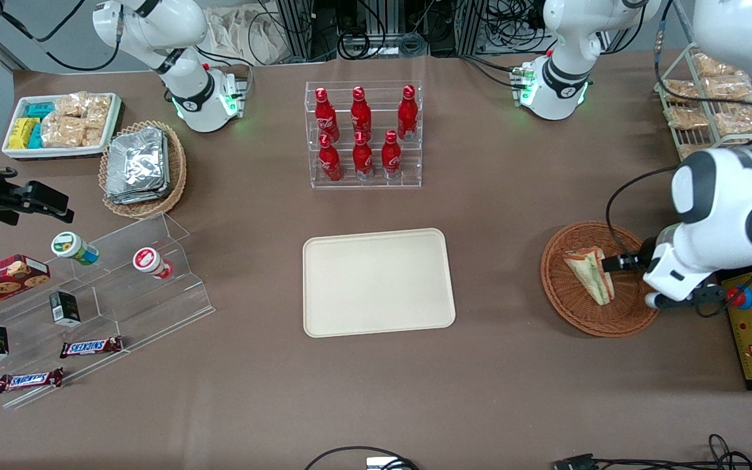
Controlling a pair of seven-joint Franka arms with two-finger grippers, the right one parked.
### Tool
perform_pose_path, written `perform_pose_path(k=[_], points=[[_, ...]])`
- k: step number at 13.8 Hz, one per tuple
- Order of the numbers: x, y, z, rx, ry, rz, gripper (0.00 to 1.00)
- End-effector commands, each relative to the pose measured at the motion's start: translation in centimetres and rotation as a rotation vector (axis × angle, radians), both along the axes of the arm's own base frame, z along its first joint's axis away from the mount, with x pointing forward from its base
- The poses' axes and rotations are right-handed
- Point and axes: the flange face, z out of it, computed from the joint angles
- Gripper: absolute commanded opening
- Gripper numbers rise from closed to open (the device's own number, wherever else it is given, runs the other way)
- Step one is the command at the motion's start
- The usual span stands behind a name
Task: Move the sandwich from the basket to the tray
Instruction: 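Lower the open left gripper over the sandwich in the wicker basket, then close the left gripper on the wrapped sandwich wedge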
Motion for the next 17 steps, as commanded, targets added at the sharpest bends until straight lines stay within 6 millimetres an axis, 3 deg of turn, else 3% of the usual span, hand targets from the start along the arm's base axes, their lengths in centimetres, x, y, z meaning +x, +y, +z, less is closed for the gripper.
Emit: perform_pose_path(k=[1, 4, 8, 13, 17], points=[[0.6, 0.1, -2.0, -0.005, 0.005, 0.063, 0.99], [0.7, 1.9, -5.7, -0.008, 0.050, 0.169, 0.99], [0.8, 1.5, -9.3, -0.053, 0.070, 0.221, 0.99], [0.5, 0.9, -12.4, -0.054, 0.100, 0.252, 0.99], [-0.5, 0.8, -13.5, -0.056, 0.124, 0.258, 0.99]])
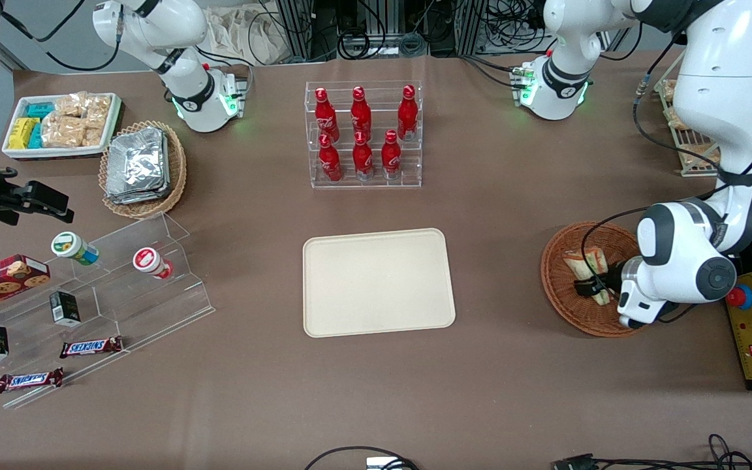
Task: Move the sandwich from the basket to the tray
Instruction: 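Close the left gripper on the wrapped sandwich wedge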
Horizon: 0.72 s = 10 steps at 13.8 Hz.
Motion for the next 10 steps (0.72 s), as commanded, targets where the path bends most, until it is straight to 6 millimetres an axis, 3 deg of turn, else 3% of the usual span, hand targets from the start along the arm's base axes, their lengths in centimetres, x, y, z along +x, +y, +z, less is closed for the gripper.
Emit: perform_pose_path(k=[1, 4, 5, 8, 10], points=[[-1.06, -0.30, -0.84, -0.006, 0.016, 0.021, 0.98], [-1.46, -0.33, -0.86, -0.006, 0.025, 0.018, 0.94], [-1.52, -0.33, -0.92, -0.006, 0.027, 0.018, 0.87], [-1.61, -0.16, -1.03, -0.005, 0.028, 0.021, 0.45], [-1.57, -0.15, -0.62, -0.004, 0.022, 0.023, 0.38]])
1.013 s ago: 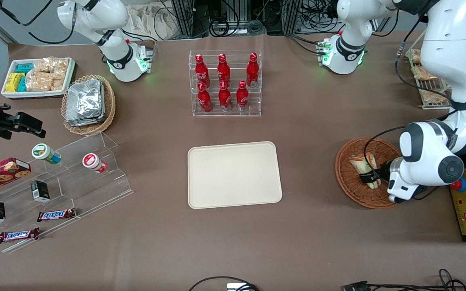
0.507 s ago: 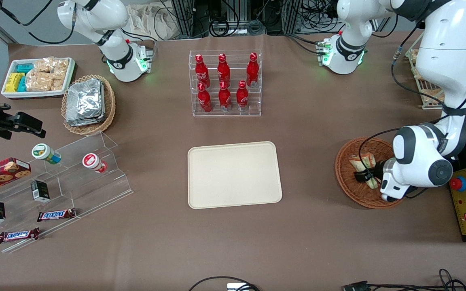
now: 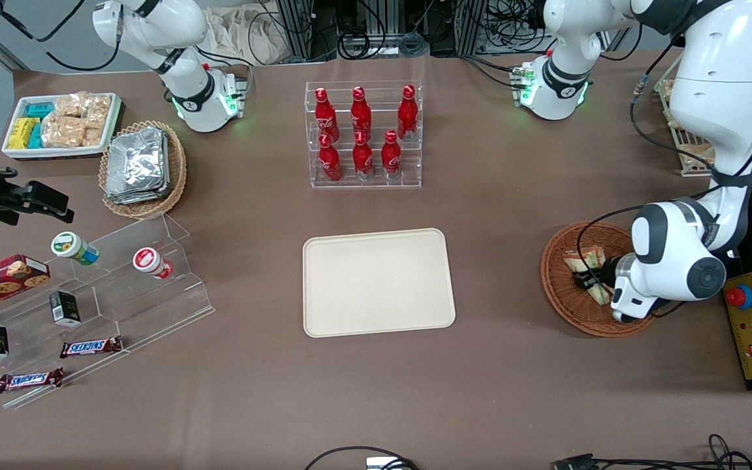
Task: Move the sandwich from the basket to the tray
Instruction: 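Close the left gripper on the wrapped sandwich wedge, then lift the sandwich and carry it with the left gripper toward the cream tray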
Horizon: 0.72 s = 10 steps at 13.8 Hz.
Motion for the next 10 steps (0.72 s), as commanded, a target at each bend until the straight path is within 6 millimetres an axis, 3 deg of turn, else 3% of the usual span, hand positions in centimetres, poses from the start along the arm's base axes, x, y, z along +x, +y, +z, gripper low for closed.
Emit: perform_pose_path(k=[1, 4, 7, 8, 10], points=[[-0.3, -0.1, 1.0, -0.004, -0.017, 0.026, 0.38], [-0.4, -0.4, 3.9, -0.004, -0.051, 0.024, 0.32], [0.0, -0.9, 10.4, 0.001, -0.090, 0.009, 0.32], [0.0, -1.5, 12.4, 0.002, -0.100, -0.005, 0.32], [0.7, -5.2, 16.6, -0.015, -0.139, -0.061, 0.33]])
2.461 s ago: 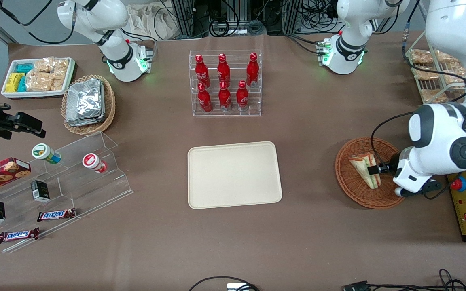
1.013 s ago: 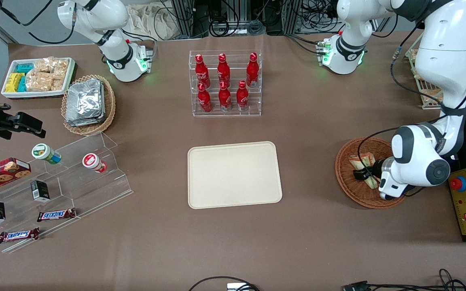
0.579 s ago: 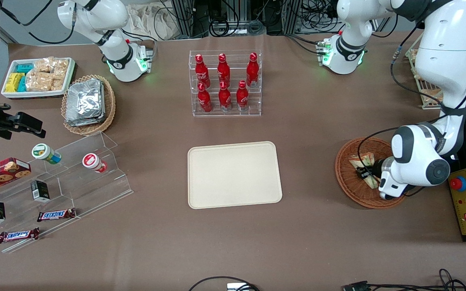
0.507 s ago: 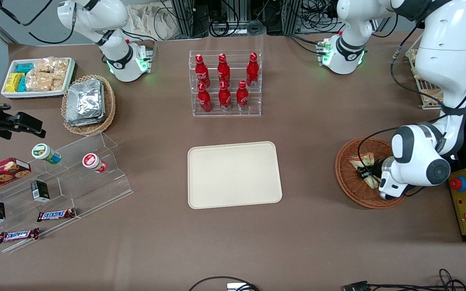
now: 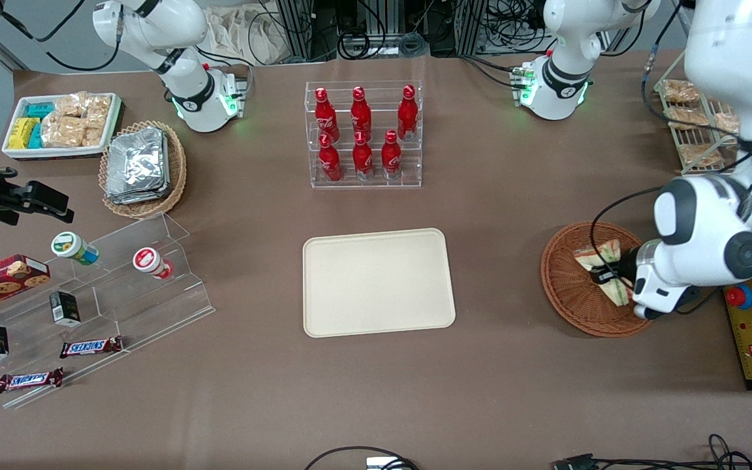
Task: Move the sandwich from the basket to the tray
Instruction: 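Lift the sandwich and carry it with the left gripper toward the cream tray, then lower the sandwich onto the tray and open the left gripper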
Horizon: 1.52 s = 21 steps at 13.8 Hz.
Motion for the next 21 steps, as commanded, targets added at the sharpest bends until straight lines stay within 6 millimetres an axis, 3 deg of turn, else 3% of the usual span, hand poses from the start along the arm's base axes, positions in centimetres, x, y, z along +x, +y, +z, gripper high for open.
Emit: perform_pose_path(k=[1, 5, 10, 14, 16, 21], points=[[0.6, -5.9, 6.0, -0.024, -0.048, -0.058, 0.33], [1.0, -15.6, 7.6, -0.055, -0.070, -0.155, 0.33], [0.2, -27.4, 3.5, -0.053, -0.028, -0.228, 0.33], [-0.9, -32.3, -1.2, -0.029, 0.009, -0.317, 0.33], [-1.3, -33.8, -4.1, -0.014, 0.021, -0.347, 0.33], [-2.8, -38.0, -9.1, -0.035, -0.021, -0.396, 0.33]])
